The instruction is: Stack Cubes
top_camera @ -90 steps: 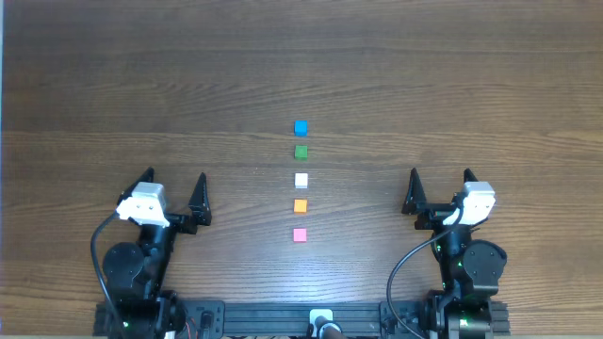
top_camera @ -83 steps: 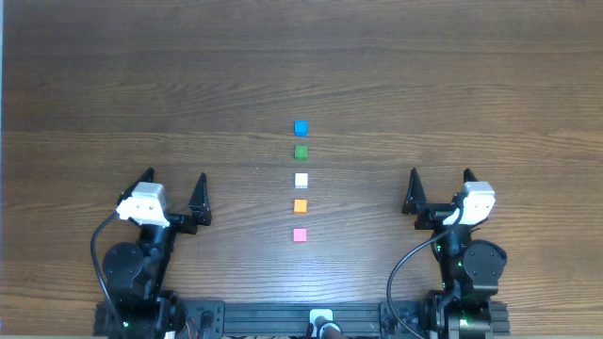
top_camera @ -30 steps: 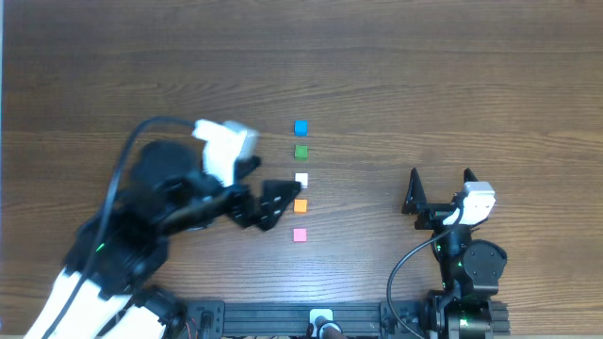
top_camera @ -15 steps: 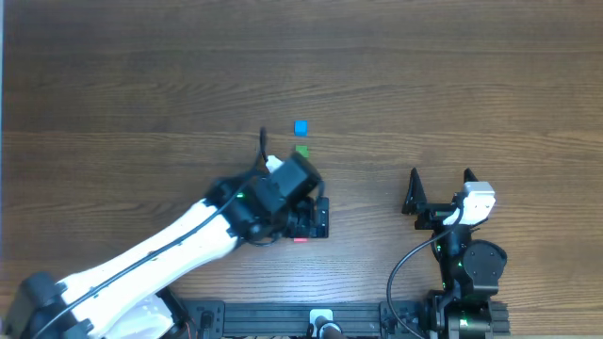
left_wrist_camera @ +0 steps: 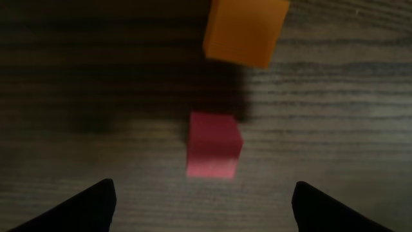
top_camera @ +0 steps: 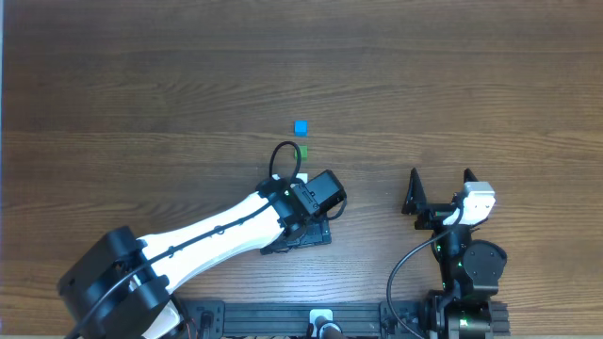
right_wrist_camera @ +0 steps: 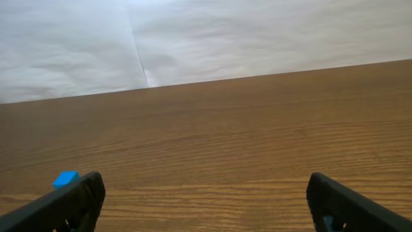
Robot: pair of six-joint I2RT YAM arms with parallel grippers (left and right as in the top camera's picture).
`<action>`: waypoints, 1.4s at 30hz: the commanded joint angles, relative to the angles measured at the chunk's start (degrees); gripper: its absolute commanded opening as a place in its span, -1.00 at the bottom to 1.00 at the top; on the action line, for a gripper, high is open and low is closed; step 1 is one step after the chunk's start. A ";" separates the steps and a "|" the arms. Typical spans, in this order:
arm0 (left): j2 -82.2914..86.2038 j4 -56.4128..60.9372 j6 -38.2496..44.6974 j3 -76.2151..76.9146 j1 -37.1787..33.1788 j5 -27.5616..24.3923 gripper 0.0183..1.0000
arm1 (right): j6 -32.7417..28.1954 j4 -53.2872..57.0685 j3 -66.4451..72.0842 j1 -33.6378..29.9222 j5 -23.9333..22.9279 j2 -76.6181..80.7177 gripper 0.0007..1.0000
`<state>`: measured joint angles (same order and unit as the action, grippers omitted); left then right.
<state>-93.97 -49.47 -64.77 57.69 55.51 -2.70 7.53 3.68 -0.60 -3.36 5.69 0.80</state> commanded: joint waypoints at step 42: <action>-6.34 5.60 8.66 -1.55 0.20 1.27 -0.17 | 0.15 0.17 0.31 -0.35 0.50 -0.42 0.99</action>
<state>-99.72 -43.88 -56.53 56.55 55.51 -2.46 7.55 3.68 -0.60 -3.36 5.72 0.80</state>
